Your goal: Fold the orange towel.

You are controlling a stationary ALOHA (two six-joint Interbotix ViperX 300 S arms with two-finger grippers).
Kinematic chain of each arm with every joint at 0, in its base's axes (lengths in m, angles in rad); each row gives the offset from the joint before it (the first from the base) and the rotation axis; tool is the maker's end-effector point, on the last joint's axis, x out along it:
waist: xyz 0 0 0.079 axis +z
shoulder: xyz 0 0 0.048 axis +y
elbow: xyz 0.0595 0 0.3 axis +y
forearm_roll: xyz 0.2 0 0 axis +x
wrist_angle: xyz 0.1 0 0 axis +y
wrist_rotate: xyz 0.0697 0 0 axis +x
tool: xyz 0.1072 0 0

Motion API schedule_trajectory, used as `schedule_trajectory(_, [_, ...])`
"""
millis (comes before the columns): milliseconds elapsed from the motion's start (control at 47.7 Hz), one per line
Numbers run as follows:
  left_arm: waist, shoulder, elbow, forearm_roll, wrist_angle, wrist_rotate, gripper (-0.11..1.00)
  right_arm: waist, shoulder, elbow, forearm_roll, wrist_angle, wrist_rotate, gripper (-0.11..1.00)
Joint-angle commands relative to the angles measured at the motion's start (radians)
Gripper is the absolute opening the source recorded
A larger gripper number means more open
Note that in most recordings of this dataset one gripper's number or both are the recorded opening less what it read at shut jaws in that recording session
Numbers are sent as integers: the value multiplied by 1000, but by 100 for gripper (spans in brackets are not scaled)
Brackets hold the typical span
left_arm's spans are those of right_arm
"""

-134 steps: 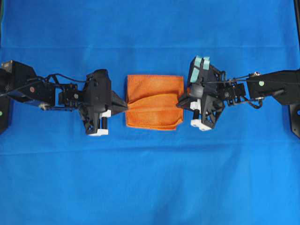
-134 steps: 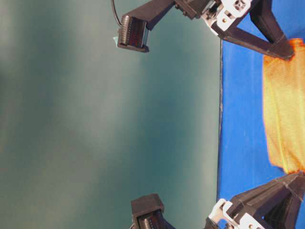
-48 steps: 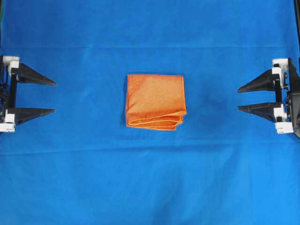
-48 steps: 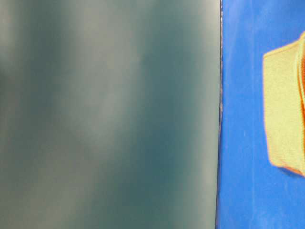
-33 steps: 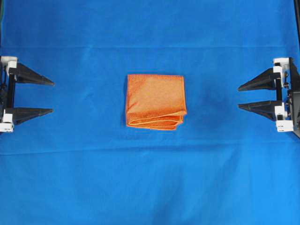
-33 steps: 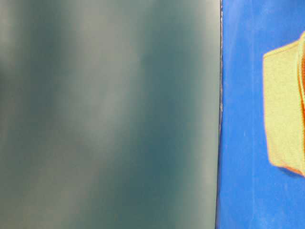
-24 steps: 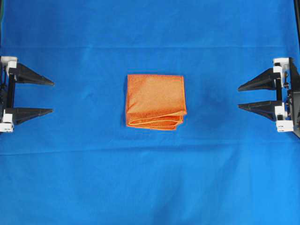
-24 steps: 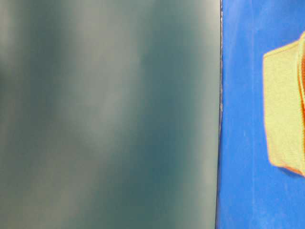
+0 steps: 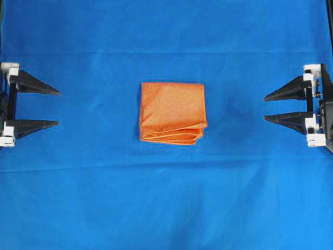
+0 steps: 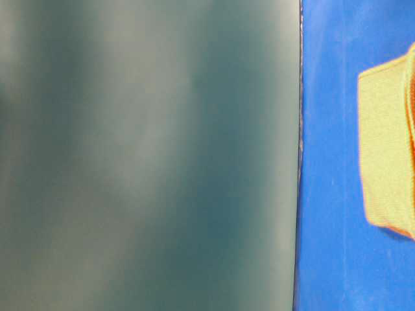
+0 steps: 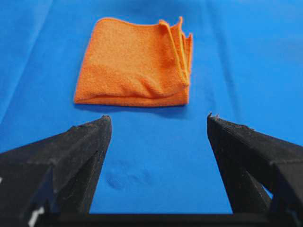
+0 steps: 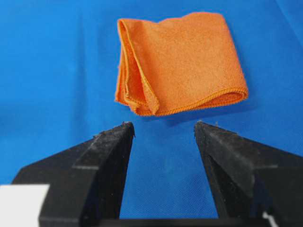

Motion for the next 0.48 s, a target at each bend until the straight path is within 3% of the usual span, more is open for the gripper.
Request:
schedule_trajectory(0, [-2, 6, -11, 0, -3, -2, 77, -2, 2, -12, -2, -9, -2, 59])
schedule_trajectory(461, [-2, 3, -11, 0, 0, -2, 77, -2, 2, -12, -2, -11, -2, 59])
